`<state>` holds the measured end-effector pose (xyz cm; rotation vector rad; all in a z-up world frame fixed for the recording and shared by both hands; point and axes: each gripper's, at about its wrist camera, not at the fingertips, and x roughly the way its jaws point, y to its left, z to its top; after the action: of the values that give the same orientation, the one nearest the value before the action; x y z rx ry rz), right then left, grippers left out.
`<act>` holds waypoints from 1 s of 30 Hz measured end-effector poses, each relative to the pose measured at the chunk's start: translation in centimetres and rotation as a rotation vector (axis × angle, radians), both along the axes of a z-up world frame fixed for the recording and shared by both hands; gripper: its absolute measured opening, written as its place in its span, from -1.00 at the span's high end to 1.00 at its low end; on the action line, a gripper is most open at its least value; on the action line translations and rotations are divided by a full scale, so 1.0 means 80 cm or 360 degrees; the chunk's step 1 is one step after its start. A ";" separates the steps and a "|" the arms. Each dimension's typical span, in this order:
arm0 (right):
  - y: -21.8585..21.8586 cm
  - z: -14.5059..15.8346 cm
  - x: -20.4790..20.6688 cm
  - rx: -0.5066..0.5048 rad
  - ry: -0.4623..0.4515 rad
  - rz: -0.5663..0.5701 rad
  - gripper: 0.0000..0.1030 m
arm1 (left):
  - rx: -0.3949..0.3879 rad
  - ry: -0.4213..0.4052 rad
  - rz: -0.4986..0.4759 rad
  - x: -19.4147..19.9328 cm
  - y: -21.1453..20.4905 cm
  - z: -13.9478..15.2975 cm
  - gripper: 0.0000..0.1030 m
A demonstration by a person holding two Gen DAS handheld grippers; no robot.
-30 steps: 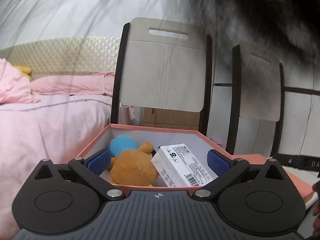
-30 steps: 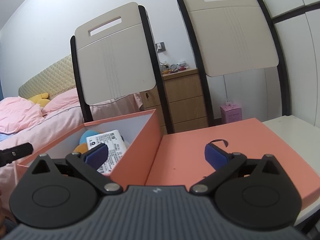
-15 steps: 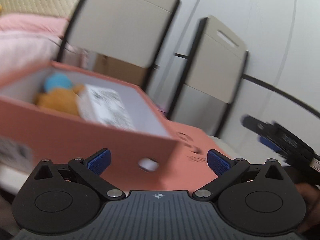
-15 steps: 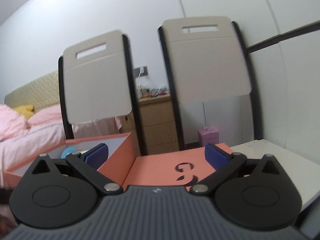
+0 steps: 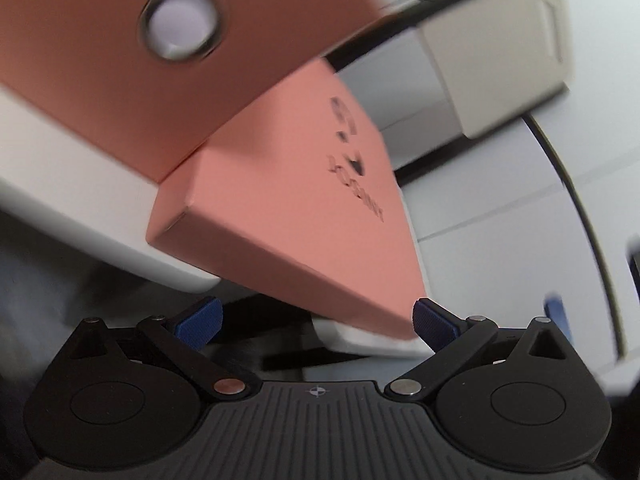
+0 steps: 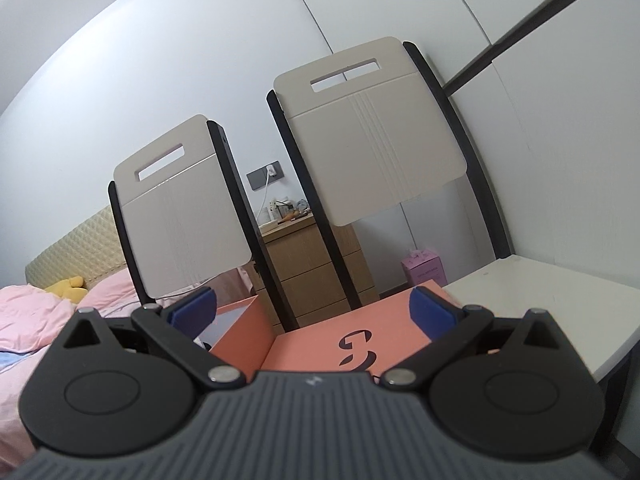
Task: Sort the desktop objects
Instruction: 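Move the left gripper to the edge of the open pink lid, then close the left gripper on the pink lid edge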
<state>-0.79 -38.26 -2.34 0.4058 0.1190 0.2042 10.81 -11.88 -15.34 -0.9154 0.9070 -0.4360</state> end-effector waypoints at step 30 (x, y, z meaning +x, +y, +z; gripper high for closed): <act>0.015 -0.009 0.009 -0.0082 0.0097 0.0061 -1.00 | -0.0668 0.0340 0.0261 -0.027 0.010 -0.074 0.05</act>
<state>-0.05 -37.05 -3.08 0.3585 0.1915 0.2263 8.64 -11.09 -21.26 -1.4312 0.9416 -0.3986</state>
